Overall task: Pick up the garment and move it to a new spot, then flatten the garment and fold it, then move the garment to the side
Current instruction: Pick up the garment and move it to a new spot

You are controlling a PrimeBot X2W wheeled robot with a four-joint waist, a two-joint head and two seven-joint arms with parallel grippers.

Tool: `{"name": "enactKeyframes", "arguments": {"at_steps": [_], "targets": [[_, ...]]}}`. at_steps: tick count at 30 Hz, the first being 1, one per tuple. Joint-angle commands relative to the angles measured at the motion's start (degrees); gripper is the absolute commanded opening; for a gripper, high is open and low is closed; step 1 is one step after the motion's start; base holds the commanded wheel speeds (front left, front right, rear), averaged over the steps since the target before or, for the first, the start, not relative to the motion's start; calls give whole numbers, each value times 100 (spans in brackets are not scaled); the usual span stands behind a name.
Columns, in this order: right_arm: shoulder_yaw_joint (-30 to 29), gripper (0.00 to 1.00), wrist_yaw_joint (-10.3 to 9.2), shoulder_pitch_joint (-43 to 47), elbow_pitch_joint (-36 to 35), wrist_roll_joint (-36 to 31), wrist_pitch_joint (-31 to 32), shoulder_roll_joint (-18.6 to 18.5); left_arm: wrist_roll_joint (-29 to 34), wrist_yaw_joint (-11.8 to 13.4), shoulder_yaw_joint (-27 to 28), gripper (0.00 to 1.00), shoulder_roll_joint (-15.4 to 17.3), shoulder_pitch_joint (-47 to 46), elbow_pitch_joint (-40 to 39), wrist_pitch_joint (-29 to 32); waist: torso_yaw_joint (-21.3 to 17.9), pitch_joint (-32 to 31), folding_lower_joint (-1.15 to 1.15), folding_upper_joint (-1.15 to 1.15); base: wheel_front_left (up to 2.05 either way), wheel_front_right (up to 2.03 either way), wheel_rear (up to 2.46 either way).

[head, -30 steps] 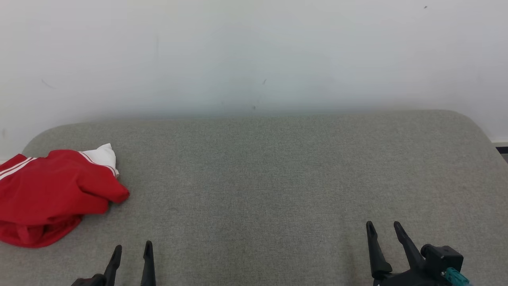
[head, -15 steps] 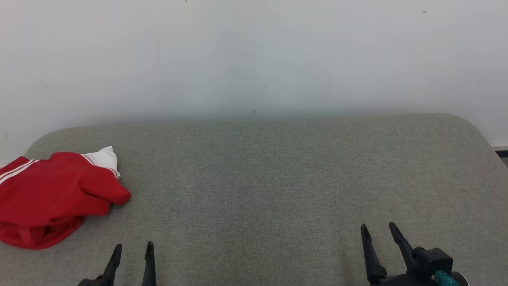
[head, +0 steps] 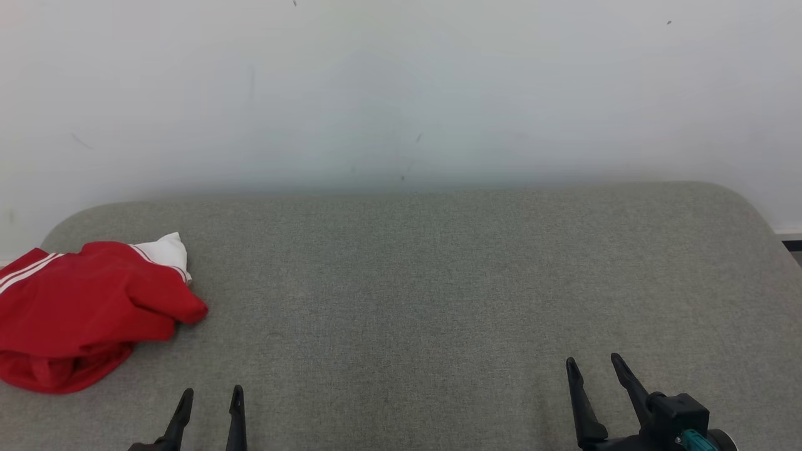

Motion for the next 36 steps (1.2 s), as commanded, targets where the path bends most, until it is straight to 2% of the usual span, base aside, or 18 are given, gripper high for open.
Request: {"name": "enactKeyframes", "arguments": {"at_steps": [1, 7, 12, 20, 32, 36], "targets": [[-2, 100, 19, 27, 0, -6, -29, -16, -40, -15, 15, 100, 29, 26, 9, -8, 0, -4, 0, 0, 0, 0, 0], [-24, 100, 19, 54, 0, -4, -31, -16, -38, -20, -8, 100, 29, 11, 12, -8, 36, -11, 0, 0, 0, 0, 0], [-72, 100, 19, 145, -21, -25, -40, -15, -43, 10, -44, 100, 28, -54, 24, -7, 266, -51, 0, 0, 0, 0, 0], [-32, 100, 19, 228, -25, 57, -53, -13, 72, -19, 11, 100, 48, 101, -17, -7, 978, -162, 0, 0, 0, 0, 0], [200, 100, 18, 317, 92, 230, -143, -12, 216, -44, 96, 100, 143, 253, 10, -7, 2258, -261, 0, 0, 0, 0, 0], [390, 100, 18, 109, 118, 274, -159, -15, 138, 23, 264, 100, 150, 314, -125, -7, 2459, -113, 0, 0, 0, 0, 0]]}}
